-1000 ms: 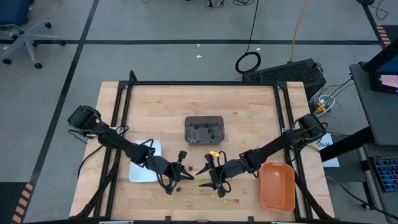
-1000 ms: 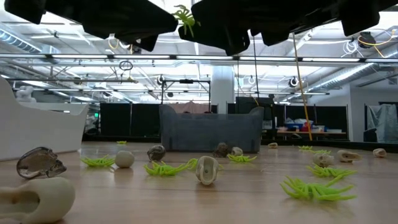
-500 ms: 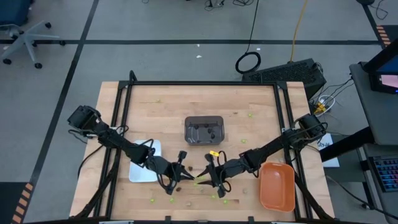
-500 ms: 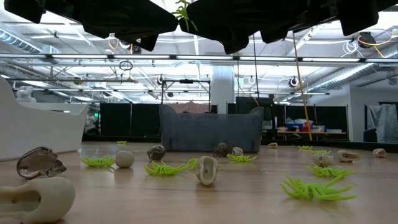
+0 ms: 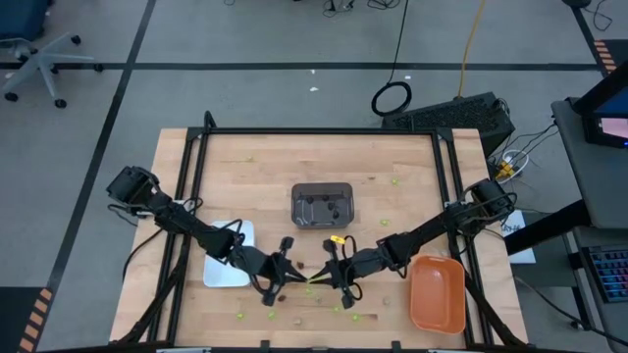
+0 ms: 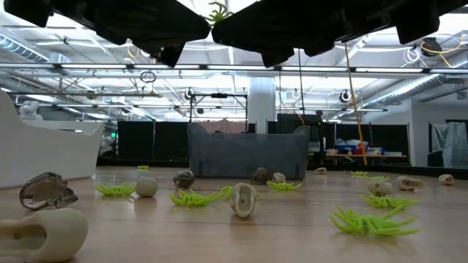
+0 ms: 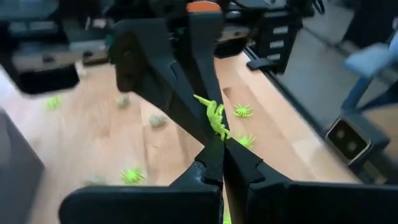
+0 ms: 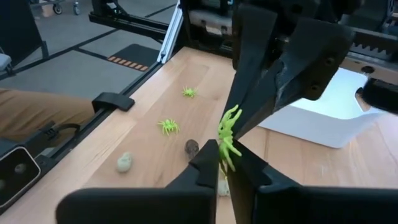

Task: Sort Halloween decoration
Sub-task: Put the green spider toy into the orange bin

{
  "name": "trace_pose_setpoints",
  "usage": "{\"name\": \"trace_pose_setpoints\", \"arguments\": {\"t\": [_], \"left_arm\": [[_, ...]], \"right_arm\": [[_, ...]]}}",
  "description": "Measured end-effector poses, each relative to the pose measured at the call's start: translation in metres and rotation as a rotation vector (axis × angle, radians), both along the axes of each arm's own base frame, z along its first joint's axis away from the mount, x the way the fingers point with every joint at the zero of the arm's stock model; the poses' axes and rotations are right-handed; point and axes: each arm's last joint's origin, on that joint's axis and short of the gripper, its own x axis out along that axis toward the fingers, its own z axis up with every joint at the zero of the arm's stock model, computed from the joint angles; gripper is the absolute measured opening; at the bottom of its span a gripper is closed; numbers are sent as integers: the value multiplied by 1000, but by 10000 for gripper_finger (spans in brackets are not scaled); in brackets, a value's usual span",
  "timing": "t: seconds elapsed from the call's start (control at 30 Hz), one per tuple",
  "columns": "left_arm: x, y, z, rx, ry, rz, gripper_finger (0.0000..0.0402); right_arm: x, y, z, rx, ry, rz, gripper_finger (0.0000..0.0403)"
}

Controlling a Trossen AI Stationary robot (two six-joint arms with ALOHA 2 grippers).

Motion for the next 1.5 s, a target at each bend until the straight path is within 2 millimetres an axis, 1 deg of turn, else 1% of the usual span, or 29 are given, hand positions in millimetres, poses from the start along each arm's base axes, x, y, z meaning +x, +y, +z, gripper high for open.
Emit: {"name": "trace_pose_setpoints", "arguments": {"t": [0.1, 0.23, 0.33, 0.43, 0.6, 0.8, 0.9, 1.13, 1.37, 1.5], "left_arm": [[0, 0, 0, -70, 21, 23, 19], [-2, -5, 0, -77, 23, 10, 65], [-4, -6, -2, -111, 58, 21, 96], [-6, -5, -2, -129, 97, 39, 110], [-8, -2, 2, -114, 99, 74, 113], [-8, 1, 4, -78, 67, 118, 113], [-6, 4, 4, -75, 65, 137, 113], [-2, 12, 4, -78, 62, 169, 113], [0, 15, 5, -82, 55, 179, 113], [0, 15, 5, -81, 55, 178, 113]], "right_arm": [[0, 0, -2, -9, 15, 1, 10], [-1, 0, -3, -21, 28, 3, 5], [-1, -1, -4, -27, 41, 3, 3], [-2, -1, -3, -32, 47, 3, 3], [-8, -3, 10, -71, 34, 14, 2], [-21, -9, 28, -106, 91, 16, 2], [-27, -11, 35, -157, 99, 32, 2], [-35, -15, 50, -444, 0, 134, 2], [-37, -16, 49, -708, -45, 231, 2], [-38, -16, 48, -804, -68, 269, 2]]}}
